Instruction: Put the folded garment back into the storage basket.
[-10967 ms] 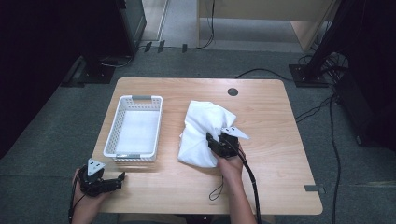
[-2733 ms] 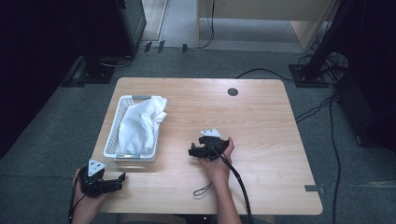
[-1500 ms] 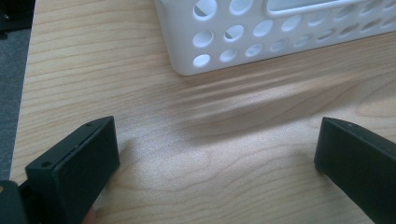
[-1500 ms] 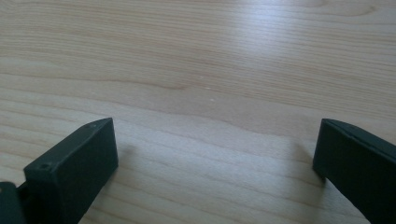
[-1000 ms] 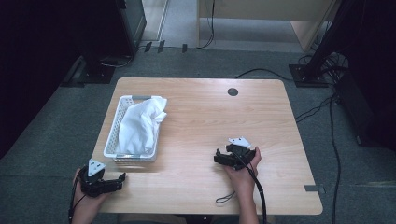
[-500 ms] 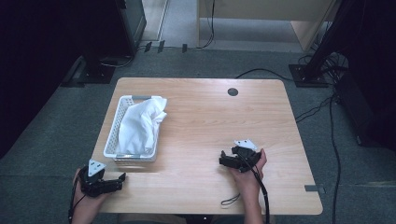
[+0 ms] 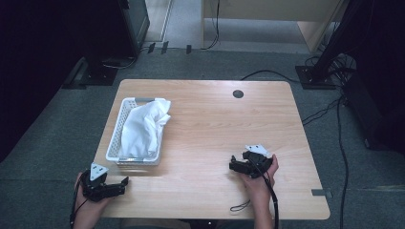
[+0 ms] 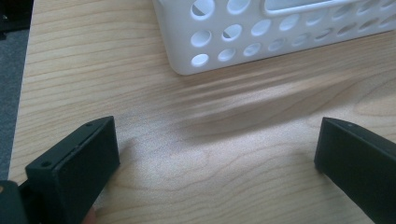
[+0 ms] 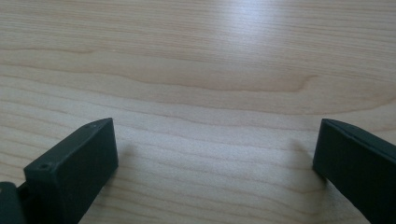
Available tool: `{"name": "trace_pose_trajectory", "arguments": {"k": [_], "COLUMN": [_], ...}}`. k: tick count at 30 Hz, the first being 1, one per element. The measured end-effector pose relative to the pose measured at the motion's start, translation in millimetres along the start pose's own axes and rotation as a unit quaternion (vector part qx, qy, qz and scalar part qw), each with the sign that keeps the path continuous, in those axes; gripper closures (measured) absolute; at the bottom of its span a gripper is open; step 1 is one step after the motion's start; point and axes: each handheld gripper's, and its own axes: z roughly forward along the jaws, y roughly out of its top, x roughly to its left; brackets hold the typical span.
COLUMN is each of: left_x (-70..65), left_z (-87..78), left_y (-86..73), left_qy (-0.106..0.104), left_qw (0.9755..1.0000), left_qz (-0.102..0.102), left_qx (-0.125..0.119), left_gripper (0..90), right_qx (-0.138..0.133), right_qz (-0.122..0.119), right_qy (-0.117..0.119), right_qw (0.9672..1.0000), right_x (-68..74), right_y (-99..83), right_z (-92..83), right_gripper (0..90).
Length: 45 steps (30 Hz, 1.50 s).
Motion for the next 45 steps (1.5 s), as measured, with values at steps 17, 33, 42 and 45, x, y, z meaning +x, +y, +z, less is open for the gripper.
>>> {"name": "trace_pose_trajectory", "arguments": {"k": [17, 33, 42, 45], "left_x": [-0.4, -0.4, -0.4, -0.4], "left_z": [0.3, 0.3, 0.3, 0.3], "left_y": [0.2, 0.1, 0.2, 0.2], "left_qy": [0.001, 0.001, 0.001, 0.001], "left_qw": [1.0000, 1.0000, 1.0000, 1.0000], "left_qz": [-0.002, -0.002, -0.002, -0.002], "left_qx": [-0.001, -0.001, 0.000, -0.001], "left_gripper": [0.0, 0.0, 0.0, 0.0], "right_qx": [0.000, 0.000, -0.001, -0.001], "right_qz": [0.013, 0.026, 0.031, 0.034], "right_qy": [-0.012, -0.024, -0.031, -0.032], "right_qw": [0.9998, 0.9994, 0.9991, 0.9989], "right_x": [-22.8, -41.9, -51.4, -53.7], "right_y": [-11.1, -17.5, -20.7, -21.5], "right_z": [-11.6, -18.5, -21.8, -22.7], "right_gripper": [0.0, 0.0, 0.0, 0.0]}}
